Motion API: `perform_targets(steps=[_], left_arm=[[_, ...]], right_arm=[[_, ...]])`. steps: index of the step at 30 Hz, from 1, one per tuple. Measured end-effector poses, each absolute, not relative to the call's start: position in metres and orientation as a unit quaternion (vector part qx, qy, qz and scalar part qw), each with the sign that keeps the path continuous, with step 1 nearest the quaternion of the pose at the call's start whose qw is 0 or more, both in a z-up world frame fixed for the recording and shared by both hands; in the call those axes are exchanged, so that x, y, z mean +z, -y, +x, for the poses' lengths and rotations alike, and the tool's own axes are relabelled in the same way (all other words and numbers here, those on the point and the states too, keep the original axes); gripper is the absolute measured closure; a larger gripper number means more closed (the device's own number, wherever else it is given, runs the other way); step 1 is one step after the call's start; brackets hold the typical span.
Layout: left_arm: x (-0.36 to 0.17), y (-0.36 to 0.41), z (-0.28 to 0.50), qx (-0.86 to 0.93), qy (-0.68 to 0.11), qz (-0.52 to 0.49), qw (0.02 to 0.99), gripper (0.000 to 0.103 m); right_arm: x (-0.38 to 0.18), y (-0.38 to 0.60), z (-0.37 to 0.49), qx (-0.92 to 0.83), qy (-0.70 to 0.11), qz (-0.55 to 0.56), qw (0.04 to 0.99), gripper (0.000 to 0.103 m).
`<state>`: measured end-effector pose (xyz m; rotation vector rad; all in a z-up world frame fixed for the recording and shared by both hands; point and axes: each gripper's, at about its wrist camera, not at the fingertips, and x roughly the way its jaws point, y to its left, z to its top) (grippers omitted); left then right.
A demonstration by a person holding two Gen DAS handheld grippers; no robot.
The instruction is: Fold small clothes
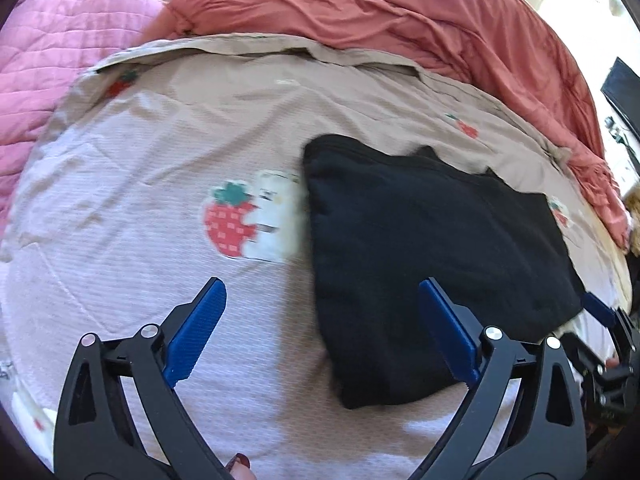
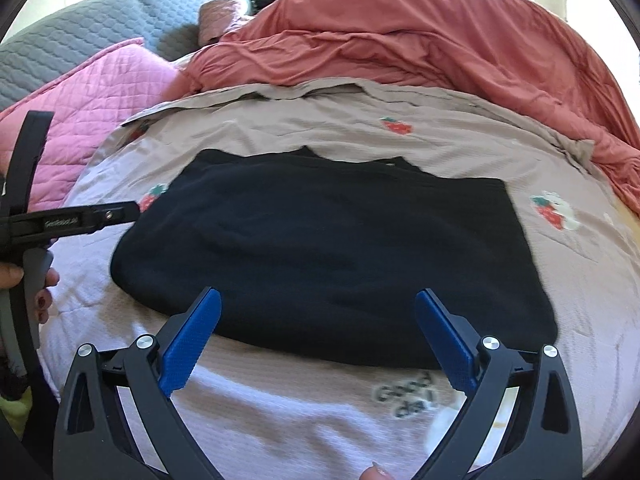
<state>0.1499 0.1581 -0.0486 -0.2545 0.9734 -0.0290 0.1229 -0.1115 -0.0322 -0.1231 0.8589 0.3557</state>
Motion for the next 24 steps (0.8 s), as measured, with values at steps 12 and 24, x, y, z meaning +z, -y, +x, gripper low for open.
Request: perform_targets(steps=[12,24], left_arm=[[-0.062,-0.170,0.154,-0.003,-0.482,-0.144,0.864,0.013],[-0.042,-0.195,0.154,0.023,-0.452,-0.162,0.877,0.009]], right_arm=[[-0.083,0.057,0.145,0.177,-0.492,-0.094,0.847,0.006],[-0.042,0.043,0.116,0.227,-0.405,-0.142,0.874,0.006]])
